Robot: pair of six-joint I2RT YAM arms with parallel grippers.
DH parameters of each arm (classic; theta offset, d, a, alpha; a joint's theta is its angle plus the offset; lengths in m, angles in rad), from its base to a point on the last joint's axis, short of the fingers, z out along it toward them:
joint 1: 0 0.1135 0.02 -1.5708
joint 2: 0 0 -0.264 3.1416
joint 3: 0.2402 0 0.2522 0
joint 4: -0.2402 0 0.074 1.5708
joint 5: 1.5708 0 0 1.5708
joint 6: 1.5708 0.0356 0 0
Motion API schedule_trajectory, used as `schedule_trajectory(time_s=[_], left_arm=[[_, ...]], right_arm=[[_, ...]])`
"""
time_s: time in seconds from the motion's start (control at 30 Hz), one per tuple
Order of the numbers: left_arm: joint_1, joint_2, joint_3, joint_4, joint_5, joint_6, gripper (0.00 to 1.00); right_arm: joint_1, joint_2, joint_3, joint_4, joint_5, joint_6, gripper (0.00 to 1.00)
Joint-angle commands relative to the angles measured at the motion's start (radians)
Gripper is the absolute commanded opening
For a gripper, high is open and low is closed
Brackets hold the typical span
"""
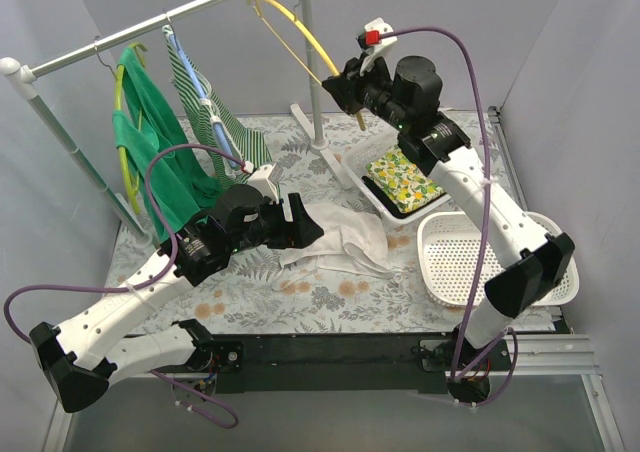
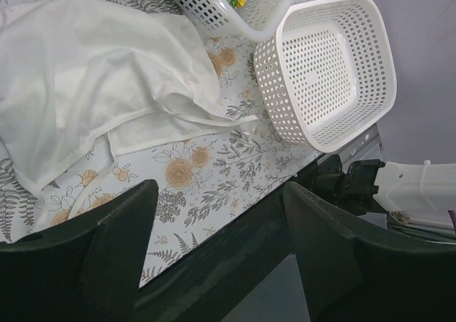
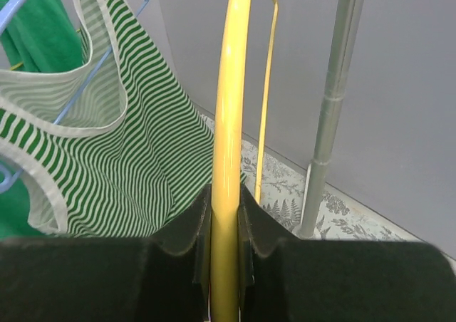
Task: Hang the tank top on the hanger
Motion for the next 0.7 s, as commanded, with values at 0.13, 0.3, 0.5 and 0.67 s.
schedule_trajectory(time_s=[0.13,0.3,0.5,0.67], left_arm=[[0.002,-0.01,-0.037,0.044,-0.013,0.002,0.72],[0.002,-0.007,-0.088,0.066,-0.058,-0.006,0.72],[0.002,0.005,-0.148,0.063,-0.067,-0.018,0.72],[0.002,0.042,-0.198,0.008,-0.1,-0.021,0.72]], right_arm=[[0.005,-0.304,-0.288,0.112,-0.001,0.111,0.01],[0.005,-0.49,-0.535,0.068,0.036,0.198,0.01],[0.005,-0.721,-0.687,-0.184,0.026,0.273,0.01],[0.005,-0.887,-0.783,-0.427,0.013,0.31,0.01]])
